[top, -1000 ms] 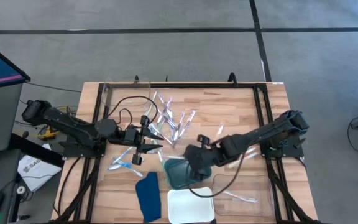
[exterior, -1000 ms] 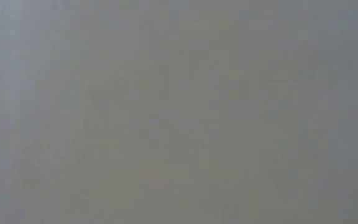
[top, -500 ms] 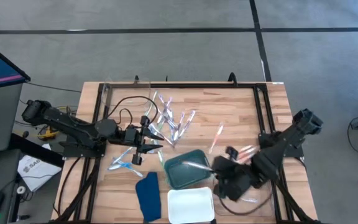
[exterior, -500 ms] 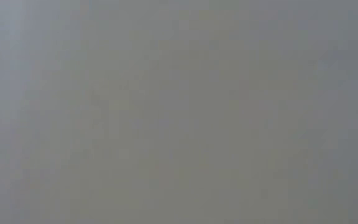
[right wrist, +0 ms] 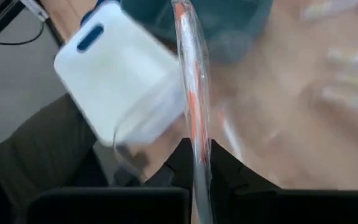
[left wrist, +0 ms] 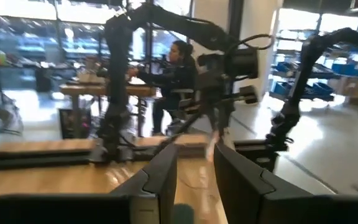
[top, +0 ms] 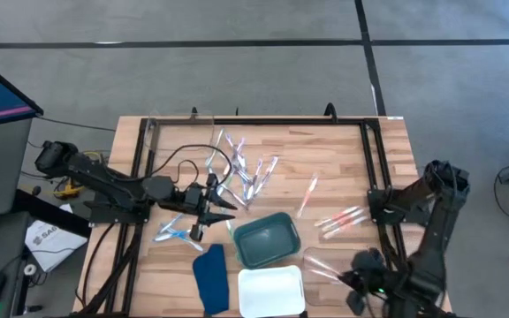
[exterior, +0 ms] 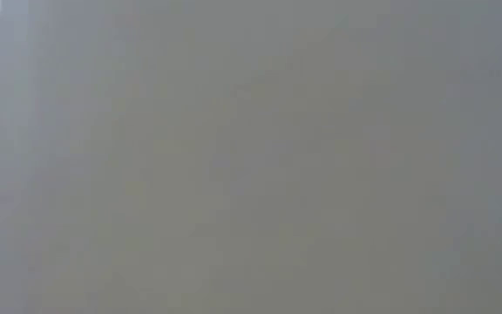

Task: Pick & Place Toothbrushes
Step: Put the orange toothbrush into the bottom transparent bin

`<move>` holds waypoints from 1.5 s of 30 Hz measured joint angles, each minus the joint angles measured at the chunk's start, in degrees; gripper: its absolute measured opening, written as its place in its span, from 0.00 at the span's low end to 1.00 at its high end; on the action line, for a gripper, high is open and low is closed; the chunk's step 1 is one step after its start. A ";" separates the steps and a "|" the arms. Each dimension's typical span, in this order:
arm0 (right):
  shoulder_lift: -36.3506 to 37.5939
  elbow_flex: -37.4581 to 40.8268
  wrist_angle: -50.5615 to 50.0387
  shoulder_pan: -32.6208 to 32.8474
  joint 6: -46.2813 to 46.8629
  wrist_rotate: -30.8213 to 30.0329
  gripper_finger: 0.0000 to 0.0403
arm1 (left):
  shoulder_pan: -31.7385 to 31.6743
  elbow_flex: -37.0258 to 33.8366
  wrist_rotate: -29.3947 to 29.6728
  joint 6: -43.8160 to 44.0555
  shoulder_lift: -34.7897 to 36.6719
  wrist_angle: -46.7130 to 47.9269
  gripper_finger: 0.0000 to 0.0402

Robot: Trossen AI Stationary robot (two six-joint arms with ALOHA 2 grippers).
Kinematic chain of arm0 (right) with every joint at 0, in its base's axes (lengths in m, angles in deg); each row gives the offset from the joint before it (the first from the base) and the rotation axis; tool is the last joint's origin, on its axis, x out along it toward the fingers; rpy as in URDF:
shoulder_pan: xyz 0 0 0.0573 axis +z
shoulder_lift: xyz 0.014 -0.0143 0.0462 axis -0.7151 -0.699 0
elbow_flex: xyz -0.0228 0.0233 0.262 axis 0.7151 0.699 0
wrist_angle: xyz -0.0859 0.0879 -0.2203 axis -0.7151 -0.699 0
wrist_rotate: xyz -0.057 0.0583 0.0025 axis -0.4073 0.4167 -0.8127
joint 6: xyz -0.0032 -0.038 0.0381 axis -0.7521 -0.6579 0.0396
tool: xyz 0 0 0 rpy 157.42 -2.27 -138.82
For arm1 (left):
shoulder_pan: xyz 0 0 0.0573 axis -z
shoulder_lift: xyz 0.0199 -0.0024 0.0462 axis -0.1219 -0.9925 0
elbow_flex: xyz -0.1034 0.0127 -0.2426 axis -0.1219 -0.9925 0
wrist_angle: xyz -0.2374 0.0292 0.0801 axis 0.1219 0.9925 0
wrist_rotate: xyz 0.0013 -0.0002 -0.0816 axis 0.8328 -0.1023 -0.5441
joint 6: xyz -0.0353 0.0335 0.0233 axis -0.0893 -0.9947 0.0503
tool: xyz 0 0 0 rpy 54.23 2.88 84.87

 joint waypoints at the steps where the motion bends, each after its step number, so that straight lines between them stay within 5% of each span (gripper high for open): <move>1: -0.02 1.40 1.19 1.25 1.97 -0.07 0.03 | 0.32 0.00 -0.45 0.76 -0.20 0.05 0.25; 9: -3.59 6.83 11.84 1.18 -0.08 1.20 0.03 | 5.30 0.00 -1.22 2.27 -0.80 -0.35 0.25; 32: -12.19 6.70 11.41 -2.83 7.04 18.09 0.11 | 19.25 0.00 4.48 2.91 -0.78 -6.63 0.25; 45: -11.52 6.68 13.07 -3.75 6.58 17.96 0.19 | 19.63 0.00 4.68 2.66 -1.06 -6.77 0.25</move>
